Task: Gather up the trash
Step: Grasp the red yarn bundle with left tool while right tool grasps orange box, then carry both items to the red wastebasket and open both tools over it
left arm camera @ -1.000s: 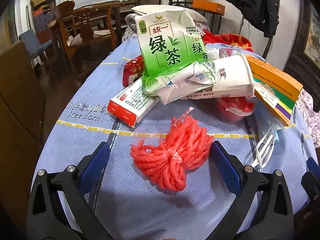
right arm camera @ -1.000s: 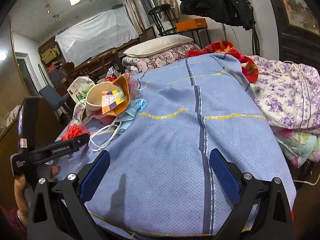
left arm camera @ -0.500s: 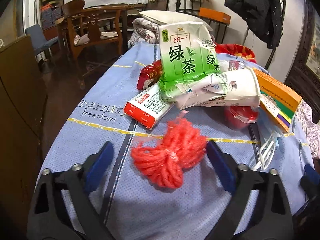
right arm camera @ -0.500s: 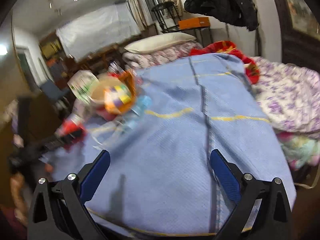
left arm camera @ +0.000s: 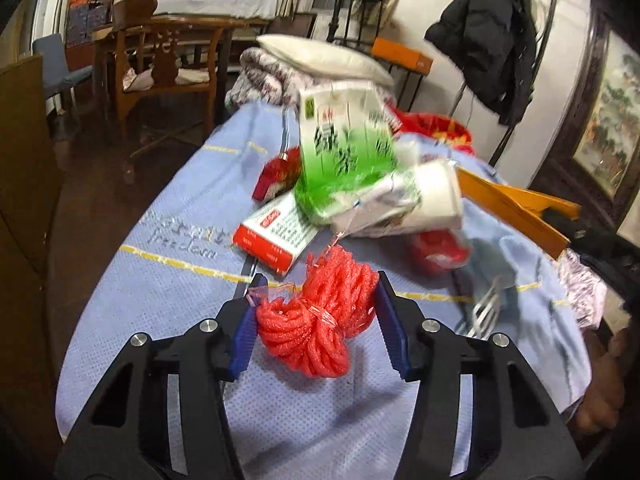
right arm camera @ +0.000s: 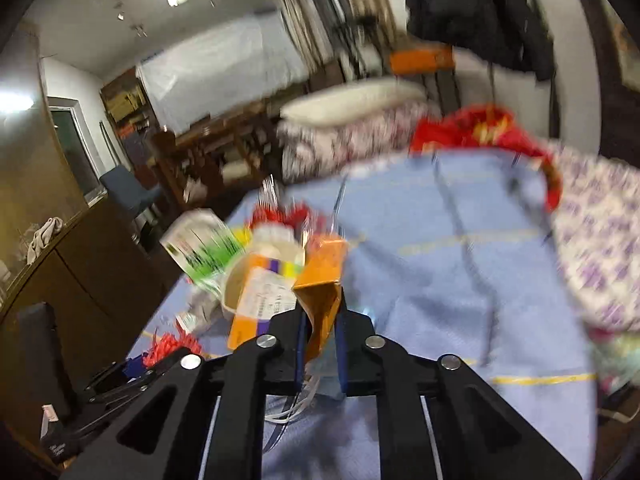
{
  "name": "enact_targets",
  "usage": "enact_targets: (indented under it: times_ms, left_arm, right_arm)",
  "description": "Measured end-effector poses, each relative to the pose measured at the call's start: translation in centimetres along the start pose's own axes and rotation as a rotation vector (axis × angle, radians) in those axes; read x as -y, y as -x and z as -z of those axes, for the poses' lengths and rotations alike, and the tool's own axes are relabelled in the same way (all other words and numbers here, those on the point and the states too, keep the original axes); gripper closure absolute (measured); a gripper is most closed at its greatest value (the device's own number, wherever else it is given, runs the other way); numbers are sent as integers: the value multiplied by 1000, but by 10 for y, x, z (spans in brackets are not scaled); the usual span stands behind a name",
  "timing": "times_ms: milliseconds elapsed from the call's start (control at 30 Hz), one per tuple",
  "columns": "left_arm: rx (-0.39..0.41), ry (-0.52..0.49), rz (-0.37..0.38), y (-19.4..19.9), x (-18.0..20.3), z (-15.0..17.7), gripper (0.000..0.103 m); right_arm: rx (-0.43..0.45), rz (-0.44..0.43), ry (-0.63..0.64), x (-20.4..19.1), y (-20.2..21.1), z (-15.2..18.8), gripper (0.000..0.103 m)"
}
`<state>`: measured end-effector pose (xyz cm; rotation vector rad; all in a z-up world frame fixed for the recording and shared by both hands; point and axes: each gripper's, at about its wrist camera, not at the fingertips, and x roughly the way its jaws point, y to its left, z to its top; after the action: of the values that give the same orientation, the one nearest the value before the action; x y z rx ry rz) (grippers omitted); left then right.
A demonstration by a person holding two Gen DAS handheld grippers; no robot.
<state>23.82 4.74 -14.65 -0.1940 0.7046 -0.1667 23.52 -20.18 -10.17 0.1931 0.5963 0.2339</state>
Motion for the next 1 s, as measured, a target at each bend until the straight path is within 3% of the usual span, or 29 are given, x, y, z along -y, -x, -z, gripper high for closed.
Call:
enact_targets:
  times_ms: [167, 300, 533, 833, 1000]
  left_arm:
    - [50, 1, 62, 28, 5, 5, 50]
    - [39, 22, 119, 52, 9, 18, 50]
    - [40, -73, 117, 85, 41, 30, 50]
    - [3, -232, 225, 108, 133, 48, 50]
    - [-76, -339, 313, 103, 199, 72, 50]
  right_arm:
    - [51, -20, 28, 1, 54, -11, 91]
    - [50, -21, 52, 11, 94, -10, 91]
    - [58, 15, 51, 41, 160, 13, 90]
    - [43, 124, -25, 116, 229, 64, 90]
    - [-12, 199, -118, 175, 246, 101, 90]
